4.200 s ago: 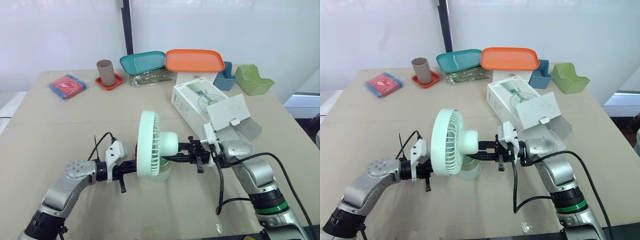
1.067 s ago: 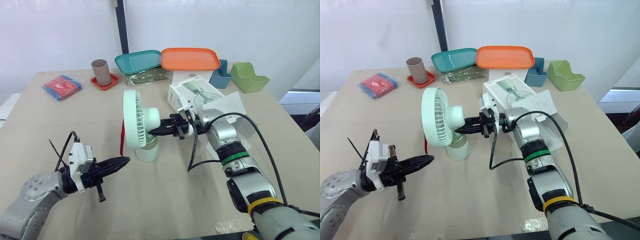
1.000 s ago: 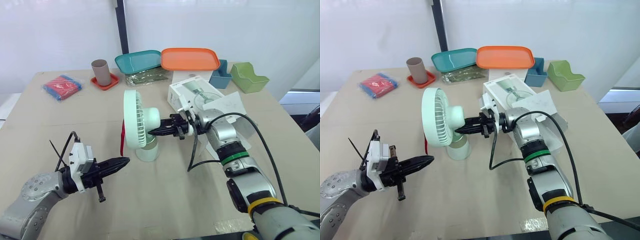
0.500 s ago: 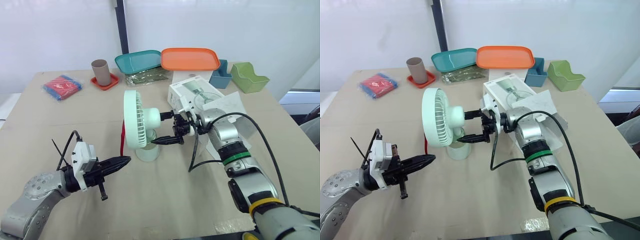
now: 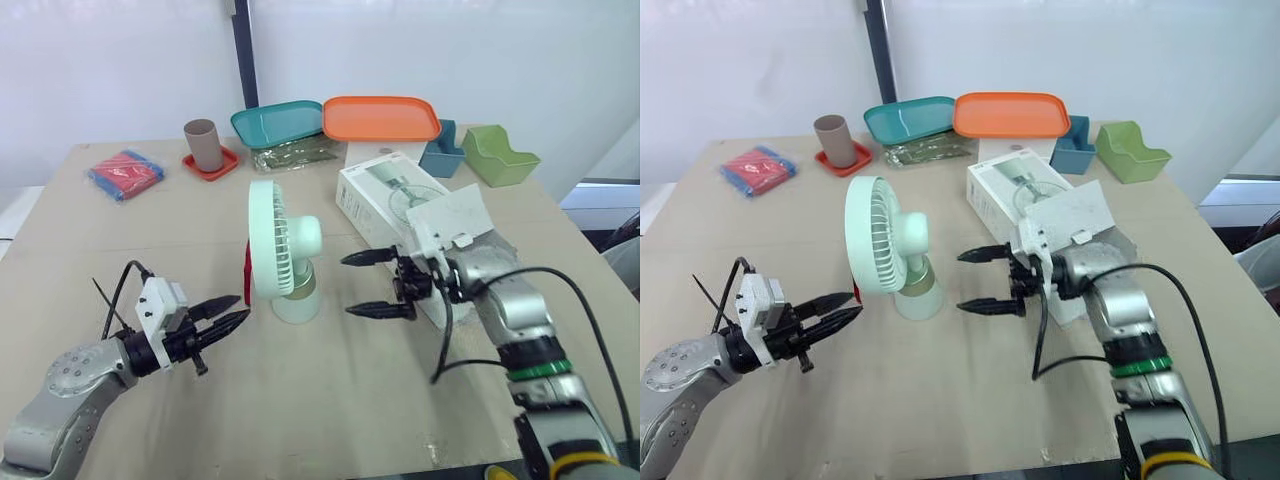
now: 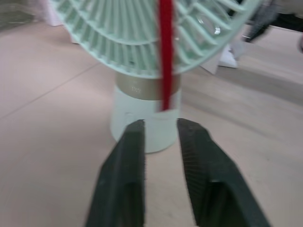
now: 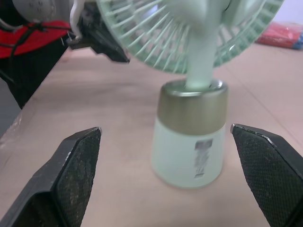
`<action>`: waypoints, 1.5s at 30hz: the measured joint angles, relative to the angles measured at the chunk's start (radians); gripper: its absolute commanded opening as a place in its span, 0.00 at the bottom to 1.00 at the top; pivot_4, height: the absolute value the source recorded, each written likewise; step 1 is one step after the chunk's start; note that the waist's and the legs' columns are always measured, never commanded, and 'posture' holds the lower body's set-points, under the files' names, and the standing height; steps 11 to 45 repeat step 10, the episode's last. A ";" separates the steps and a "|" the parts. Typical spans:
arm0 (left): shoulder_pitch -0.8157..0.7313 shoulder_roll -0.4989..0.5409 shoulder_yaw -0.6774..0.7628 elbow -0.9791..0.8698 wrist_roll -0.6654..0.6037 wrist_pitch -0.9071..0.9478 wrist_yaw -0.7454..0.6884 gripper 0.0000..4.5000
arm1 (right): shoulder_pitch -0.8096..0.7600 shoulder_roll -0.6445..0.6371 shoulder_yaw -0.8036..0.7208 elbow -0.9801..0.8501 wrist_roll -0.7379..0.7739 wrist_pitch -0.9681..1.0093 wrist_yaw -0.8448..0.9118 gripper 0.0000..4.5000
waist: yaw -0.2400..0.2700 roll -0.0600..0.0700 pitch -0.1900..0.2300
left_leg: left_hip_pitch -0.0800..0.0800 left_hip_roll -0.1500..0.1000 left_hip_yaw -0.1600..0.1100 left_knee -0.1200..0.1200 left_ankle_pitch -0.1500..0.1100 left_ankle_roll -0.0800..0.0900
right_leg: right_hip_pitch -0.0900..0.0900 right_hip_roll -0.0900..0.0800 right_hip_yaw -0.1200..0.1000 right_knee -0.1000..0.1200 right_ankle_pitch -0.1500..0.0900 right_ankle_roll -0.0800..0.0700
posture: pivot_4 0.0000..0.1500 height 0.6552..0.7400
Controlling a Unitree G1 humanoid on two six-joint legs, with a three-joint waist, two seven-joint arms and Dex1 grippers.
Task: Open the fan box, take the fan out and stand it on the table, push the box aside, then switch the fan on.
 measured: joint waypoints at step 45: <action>0.090 -0.038 -0.035 0.039 0.157 -0.006 0.126 1.00 | 0.366 0.012 -0.015 -0.273 -0.020 -0.010 -0.233 1.00 | 0.000 -0.001 0.000 | 0.002 0.000 0.002 0.000 0.000 0.000 | 0.002 0.001 0.002 0.000 0.000 0.001 | 1.00 1.00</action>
